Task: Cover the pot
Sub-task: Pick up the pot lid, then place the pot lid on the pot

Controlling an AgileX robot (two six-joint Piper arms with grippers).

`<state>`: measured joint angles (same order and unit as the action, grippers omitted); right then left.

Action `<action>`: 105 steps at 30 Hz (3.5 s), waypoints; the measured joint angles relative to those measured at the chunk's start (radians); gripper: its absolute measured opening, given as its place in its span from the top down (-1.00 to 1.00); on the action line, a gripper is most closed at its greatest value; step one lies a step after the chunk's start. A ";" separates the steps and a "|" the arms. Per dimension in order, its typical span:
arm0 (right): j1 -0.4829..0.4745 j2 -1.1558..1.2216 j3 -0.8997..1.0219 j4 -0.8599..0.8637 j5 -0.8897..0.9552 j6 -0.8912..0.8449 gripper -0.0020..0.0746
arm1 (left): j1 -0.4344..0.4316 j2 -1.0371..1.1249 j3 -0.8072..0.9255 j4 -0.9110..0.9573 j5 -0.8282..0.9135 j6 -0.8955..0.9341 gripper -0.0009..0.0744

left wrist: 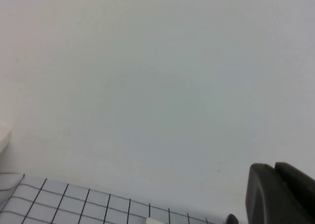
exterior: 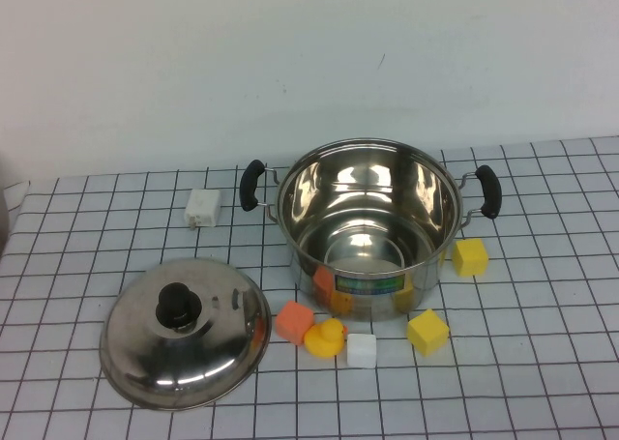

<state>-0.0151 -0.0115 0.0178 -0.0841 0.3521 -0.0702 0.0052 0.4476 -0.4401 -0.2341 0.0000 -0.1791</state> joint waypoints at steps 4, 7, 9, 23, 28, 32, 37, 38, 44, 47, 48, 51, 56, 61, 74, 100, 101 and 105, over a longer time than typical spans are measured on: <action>0.000 0.000 0.000 0.000 0.000 0.000 0.92 | 0.000 0.164 -0.009 -0.012 -0.110 -0.025 0.98; 0.000 0.000 0.000 0.000 0.000 0.000 0.92 | 0.000 0.286 -0.009 0.011 -0.177 -0.032 0.98; 0.000 0.000 0.000 0.000 0.000 0.000 0.92 | 0.000 0.373 -0.010 0.087 -0.217 -0.034 0.98; 0.000 0.000 0.000 0.000 0.000 -0.001 0.92 | 0.000 0.991 -0.018 0.537 -0.774 -0.183 0.94; 0.000 0.000 0.000 0.000 0.000 -0.001 0.92 | 0.000 1.065 -0.018 0.623 -0.803 -0.183 0.34; 0.000 0.000 0.000 0.000 0.000 -0.001 0.92 | 0.000 1.119 -0.020 0.676 -0.830 -0.183 -0.23; 0.000 0.000 0.000 0.000 0.000 -0.001 0.92 | 0.000 1.244 -0.020 0.632 -0.904 -0.146 -0.45; 0.000 0.000 0.000 0.000 0.000 -0.001 0.92 | 0.000 1.268 -0.022 0.624 -0.927 -0.134 -0.46; 0.000 0.000 0.000 0.000 0.000 -0.001 0.92 | 0.000 1.438 -0.029 0.610 -1.073 -0.103 -0.47; 0.000 0.000 0.000 0.000 0.000 -0.001 0.92 | 0.000 1.507 -0.046 0.610 -1.098 -0.081 -0.47; 0.000 0.000 0.000 0.000 0.000 -0.001 0.92 | 0.000 1.527 -0.056 0.610 -1.103 -0.079 -0.47; 0.000 0.000 0.000 0.000 0.000 -0.001 0.92 | -0.002 1.573 -0.089 0.608 -1.106 -0.076 -0.48; 0.000 0.000 0.000 0.000 0.000 -0.002 0.92 | -0.039 1.629 -0.130 0.587 -1.098 -0.021 -0.47; 0.000 0.000 0.000 0.000 0.000 -0.002 0.92 | -0.087 1.688 -0.161 0.524 -1.089 -0.006 -0.41; 0.000 0.000 0.000 -0.001 0.000 -0.002 0.92 | -0.112 1.702 -0.166 0.392 -1.134 -0.043 0.11; 0.000 0.000 0.000 -0.001 0.000 -0.002 0.92 | -0.177 1.177 -0.484 0.657 -0.606 -0.284 0.11; 0.000 0.000 0.000 -0.001 0.000 -0.002 0.92 | -0.193 1.195 -0.516 0.690 -0.587 -0.320 0.11; 0.000 0.000 0.000 -0.001 0.000 -0.002 0.92 | -0.280 1.294 -0.660 0.771 -0.560 -0.415 0.11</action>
<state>-0.0151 -0.0115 0.0178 -0.0854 0.3521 -0.0724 -0.2745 1.7415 -1.1003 0.5365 -0.5595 -0.5943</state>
